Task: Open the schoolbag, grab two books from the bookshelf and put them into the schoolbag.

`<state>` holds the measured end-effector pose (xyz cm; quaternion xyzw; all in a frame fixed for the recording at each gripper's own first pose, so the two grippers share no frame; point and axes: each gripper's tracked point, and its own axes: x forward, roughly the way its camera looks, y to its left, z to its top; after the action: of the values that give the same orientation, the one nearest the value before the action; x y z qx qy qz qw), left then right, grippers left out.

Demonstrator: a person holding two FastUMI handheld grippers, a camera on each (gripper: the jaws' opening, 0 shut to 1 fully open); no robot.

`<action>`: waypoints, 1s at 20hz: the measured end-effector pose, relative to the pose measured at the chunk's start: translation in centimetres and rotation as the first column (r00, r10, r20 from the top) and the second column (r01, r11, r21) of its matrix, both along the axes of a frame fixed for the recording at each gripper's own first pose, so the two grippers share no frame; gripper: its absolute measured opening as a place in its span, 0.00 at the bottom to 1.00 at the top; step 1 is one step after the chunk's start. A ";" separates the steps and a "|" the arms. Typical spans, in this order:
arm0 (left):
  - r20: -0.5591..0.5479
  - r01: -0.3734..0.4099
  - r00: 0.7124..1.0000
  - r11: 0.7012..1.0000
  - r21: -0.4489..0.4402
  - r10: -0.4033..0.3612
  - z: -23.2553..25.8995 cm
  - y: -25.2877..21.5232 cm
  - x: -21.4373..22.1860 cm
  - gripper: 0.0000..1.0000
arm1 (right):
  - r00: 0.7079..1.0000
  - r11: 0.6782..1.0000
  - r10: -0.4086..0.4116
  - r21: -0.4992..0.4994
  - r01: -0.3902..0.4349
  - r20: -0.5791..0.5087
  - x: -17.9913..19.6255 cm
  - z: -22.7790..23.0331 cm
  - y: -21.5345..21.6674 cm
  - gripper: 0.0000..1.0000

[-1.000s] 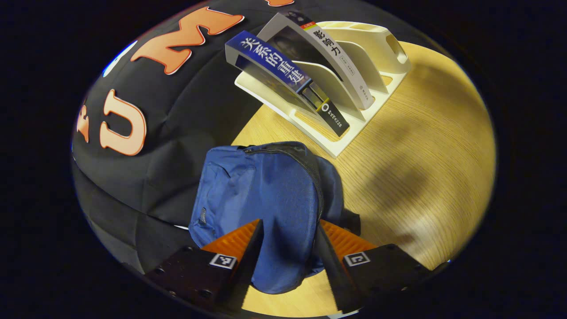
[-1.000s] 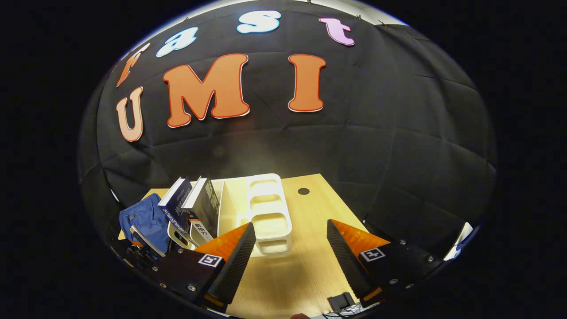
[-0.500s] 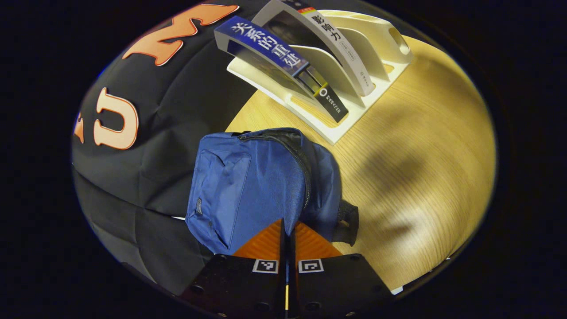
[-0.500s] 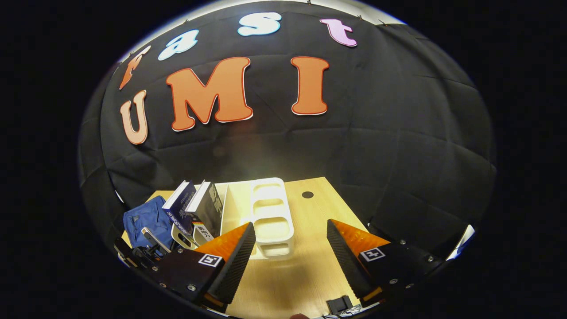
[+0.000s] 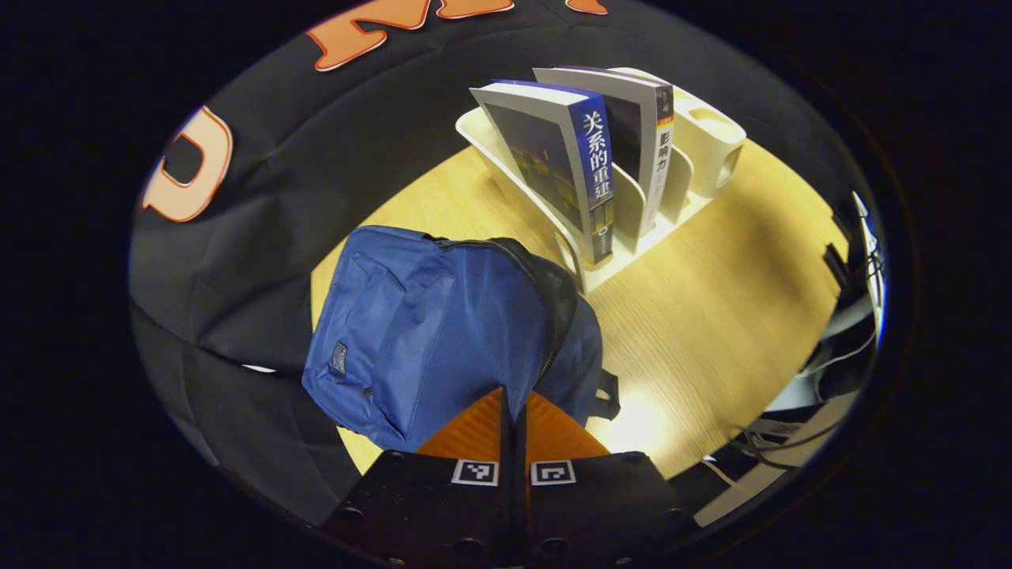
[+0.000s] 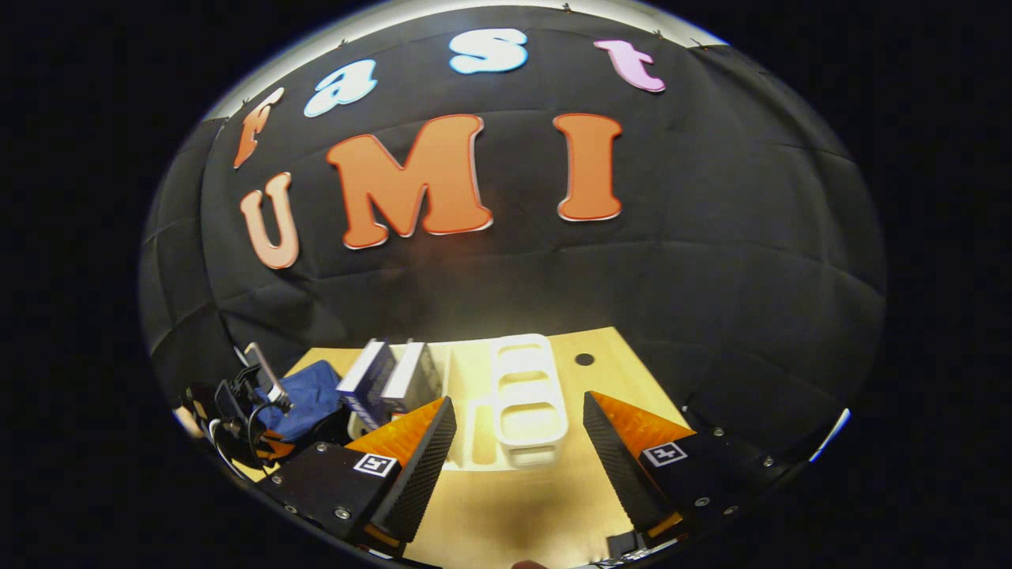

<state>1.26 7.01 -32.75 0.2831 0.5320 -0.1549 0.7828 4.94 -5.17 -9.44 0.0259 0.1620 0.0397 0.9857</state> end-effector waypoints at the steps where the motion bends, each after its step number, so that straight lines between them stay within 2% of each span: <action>1: -0.030 0.039 0.999 0.999 -0.025 -0.040 0.3 0.2 0.3 0.01 | 1.000 1.000 0.028 0.013 -0.028 0.002 0.2 0.8 1.6 0.97; 2: -0.054 0.071 0.996 0.996 -0.051 -0.074 0.9 0.5 0.5 0.01 | 0.999 0.998 0.047 0.036 -0.046 -0.019 0.3 1.3 3.2 0.97; 5: -0.125 0.079 0.987 0.985 -0.155 -0.099 2.5 1.5 1.3 0.01 | 0.988 0.982 0.127 0.153 -0.112 -0.093 1.0 2.4 9.2 0.97; 7: -0.170 0.061 0.980 0.972 -0.228 -0.102 3.5 1.9 2.2 0.01 | 0.975 0.978 0.157 0.163 -0.131 -0.159 2.2 2.2 12.2 0.97; 9: -0.193 0.090 0.970 0.957 -0.275 -0.147 5.0 3.0 3.3 0.01 | 0.956 0.980 0.166 0.151 -0.132 -0.241 3.7 1.5 14.7 0.97; 11: -0.197 0.153 0.956 0.944 -0.293 -0.216 6.1 4.2 4.4 0.01 | 0.929 0.977 0.178 0.173 -0.127 -0.325 5.6 0.8 17.6 0.97; 14: -0.188 0.236 0.937 0.930 -0.283 -0.295 7.1 5.9 6.2 0.01 | 0.871 0.973 0.185 0.209 -0.098 -0.456 8.5 -0.8 21.3 0.97; 18: -0.192 0.238 0.929 0.910 -0.339 -0.315 7.1 7.0 7.4 0.01 | 0.802 0.993 0.110 0.091 -0.070 -0.588 12.6 -4.4 22.8 0.97; 20: -0.193 0.236 0.928 0.905 -0.354 -0.318 6.6 7.8 7.8 0.01 | 0.764 0.994 0.108 0.081 -0.073 -0.636 13.5 -5.6 24.1 0.98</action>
<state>9.09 14.85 -26.10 0.2023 0.5462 -0.3844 0.7163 18.41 18.94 -15.06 0.0554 0.4874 0.0799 0.8678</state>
